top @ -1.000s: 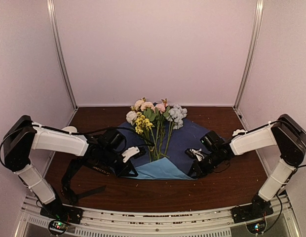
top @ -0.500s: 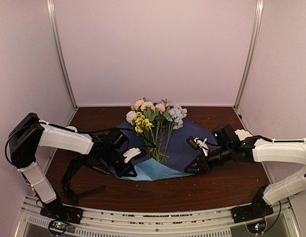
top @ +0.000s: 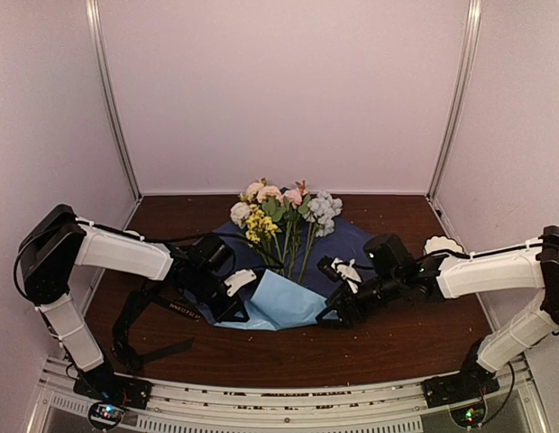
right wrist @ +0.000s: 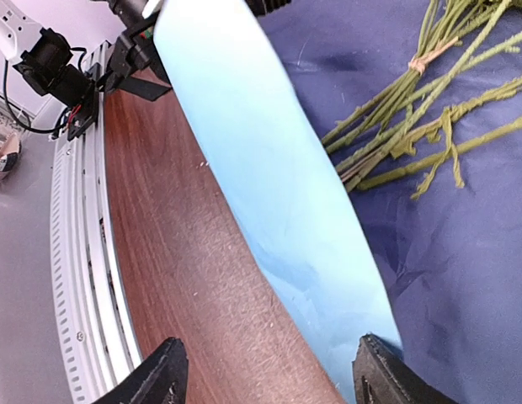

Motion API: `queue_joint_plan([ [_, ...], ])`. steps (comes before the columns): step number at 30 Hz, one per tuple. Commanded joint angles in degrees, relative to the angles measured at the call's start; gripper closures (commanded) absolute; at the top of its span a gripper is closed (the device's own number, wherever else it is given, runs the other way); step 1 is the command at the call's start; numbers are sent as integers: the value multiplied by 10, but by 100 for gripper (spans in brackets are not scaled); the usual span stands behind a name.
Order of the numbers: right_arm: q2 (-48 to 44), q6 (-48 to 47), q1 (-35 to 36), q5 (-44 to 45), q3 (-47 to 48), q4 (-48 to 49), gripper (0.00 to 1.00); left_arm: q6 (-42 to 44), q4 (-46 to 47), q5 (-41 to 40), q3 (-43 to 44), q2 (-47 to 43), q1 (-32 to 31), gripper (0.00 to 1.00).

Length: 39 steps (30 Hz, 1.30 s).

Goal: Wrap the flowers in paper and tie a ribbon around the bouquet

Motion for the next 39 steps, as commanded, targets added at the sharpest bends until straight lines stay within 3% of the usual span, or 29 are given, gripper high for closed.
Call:
queue_joint_plan([
  [1, 1, -32, 1, 31, 44, -17, 32, -3, 4, 1, 12, 3, 4, 100],
  [8, -50, -55, -14, 37, 37, -13, 29, -2, 2, 2, 11, 1, 4, 100],
  [12, -13, -57, -14, 44, 44, -21, 20, -1, 2, 8, 11, 0, 4, 100],
  [19, 26, -60, -7, -39, 49, -17, 33, 0, -2, 4, 11, 0, 4, 100],
  [28, -52, -83, -7, -66, 26, -31, 32, 0, -2, 0, 11, 3, 4, 100],
  [36, 4, -81, 29, -14, 52, -39, 33, 1, -3, -2, 11, 3, 4, 100],
  [38, 15, -78, 30, -17, 54, -34, 40, 1, -5, -1, 12, 3, 4, 100],
  [39, 18, -76, 30, -18, 57, -32, 48, 1, -6, -1, 13, 2, 4, 100],
])
